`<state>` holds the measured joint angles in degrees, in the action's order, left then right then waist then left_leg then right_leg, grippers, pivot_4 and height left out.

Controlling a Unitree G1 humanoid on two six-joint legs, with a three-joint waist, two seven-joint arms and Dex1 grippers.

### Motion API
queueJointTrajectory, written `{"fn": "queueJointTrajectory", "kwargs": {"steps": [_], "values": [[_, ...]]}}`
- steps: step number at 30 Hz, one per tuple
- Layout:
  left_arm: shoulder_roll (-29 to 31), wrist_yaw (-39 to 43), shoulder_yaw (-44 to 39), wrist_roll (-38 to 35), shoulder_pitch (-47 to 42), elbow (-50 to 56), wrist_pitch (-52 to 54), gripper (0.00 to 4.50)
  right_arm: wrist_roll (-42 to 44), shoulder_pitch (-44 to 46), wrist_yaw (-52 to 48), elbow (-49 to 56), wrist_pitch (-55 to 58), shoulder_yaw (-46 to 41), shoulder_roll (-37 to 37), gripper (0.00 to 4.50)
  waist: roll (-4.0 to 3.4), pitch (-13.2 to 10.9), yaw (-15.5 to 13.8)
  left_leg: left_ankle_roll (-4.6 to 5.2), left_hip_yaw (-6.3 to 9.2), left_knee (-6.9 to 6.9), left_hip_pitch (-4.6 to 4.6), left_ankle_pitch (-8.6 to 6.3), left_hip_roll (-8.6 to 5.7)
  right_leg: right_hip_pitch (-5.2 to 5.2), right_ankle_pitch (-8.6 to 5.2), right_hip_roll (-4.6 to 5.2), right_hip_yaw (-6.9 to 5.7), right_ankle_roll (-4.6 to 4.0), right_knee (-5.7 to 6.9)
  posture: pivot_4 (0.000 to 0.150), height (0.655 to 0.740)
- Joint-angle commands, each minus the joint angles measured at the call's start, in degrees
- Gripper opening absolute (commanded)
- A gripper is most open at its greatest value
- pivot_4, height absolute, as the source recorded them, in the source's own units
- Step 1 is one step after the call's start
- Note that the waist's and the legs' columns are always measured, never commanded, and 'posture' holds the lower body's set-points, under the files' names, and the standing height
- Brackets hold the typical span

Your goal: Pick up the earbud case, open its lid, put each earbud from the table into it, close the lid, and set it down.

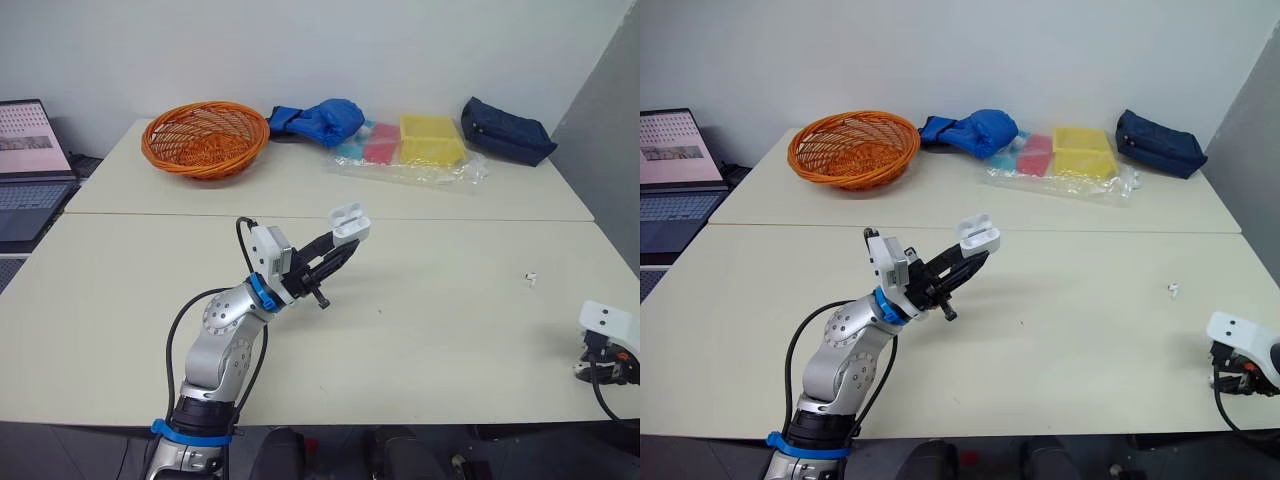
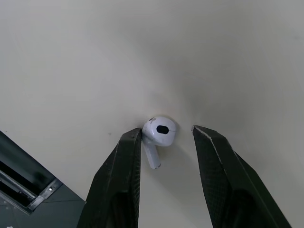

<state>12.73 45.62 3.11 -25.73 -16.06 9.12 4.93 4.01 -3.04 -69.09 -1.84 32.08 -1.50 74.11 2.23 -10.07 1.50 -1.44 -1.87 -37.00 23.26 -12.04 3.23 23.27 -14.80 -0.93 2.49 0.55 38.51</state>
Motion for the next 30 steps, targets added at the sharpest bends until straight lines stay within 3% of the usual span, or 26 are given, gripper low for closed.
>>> {"fn": "queueJointTrajectory", "kwargs": {"steps": [1,7,13,24,30], "values": [[0.1,-0.2,0.0,-0.9,-0.2,2.9,-0.3,0.74,0.9,-1.1,-0.5,1.9,2.3,0.6,-0.8,1.72,0.00,0.0,0.0,0.00,0.00,0.01,-0.02,0.00,0.00,-0.01,0.00,0.00,0.00,0.00,0.00,0.150,0.7400],[0.0,-0.3,0.2,-0.6,-0.4,2.7,-0.4,0.74,0.6,-1.6,-0.3,2.3,2.3,0.6,-0.9,1.72,0.00,0.0,0.0,0.00,0.00,0.06,-0.04,0.00,0.05,-0.01,-0.04,-0.03,-0.01,-0.06,0.01,0.150,0.7400],[0.0,-0.4,0.1,-0.6,-0.6,2.5,-0.4,0.74,0.3,-0.7,-0.1,2.5,2.4,1.0,-1.3,0.41,0.09,0.0,0.1,0.00,-0.03,0.04,-0.07,0.00,0.05,-0.02,-0.04,-0.02,0.02,-0.06,0.01,0.150,0.7400],[0.1,-0.2,0.1,-0.6,-0.5,2.4,-0.4,0.74,3.1,2.4,-2.1,4.6,2.0,0.5,-2.9,0.41,0.14,0.0,0.4,-0.01,-0.09,0.08,-0.22,-0.01,0.11,-0.07,-0.04,-0.04,0.08,-0.06,0.03,0.150,0.7400],[-0.6,0.3,0.4,-0.2,-1.1,0.4,-1.6,0.74,16.6,16.0,3.2,17.0,10.7,-3.9,-17.6,0.41,-0.07,-0.2,1.3,-0.02,0.02,0.11,-0.31,-0.01,0.20,-0.01,-0.03,-0.23,0.16,-0.07,0.24,0.150,0.7400]]}}
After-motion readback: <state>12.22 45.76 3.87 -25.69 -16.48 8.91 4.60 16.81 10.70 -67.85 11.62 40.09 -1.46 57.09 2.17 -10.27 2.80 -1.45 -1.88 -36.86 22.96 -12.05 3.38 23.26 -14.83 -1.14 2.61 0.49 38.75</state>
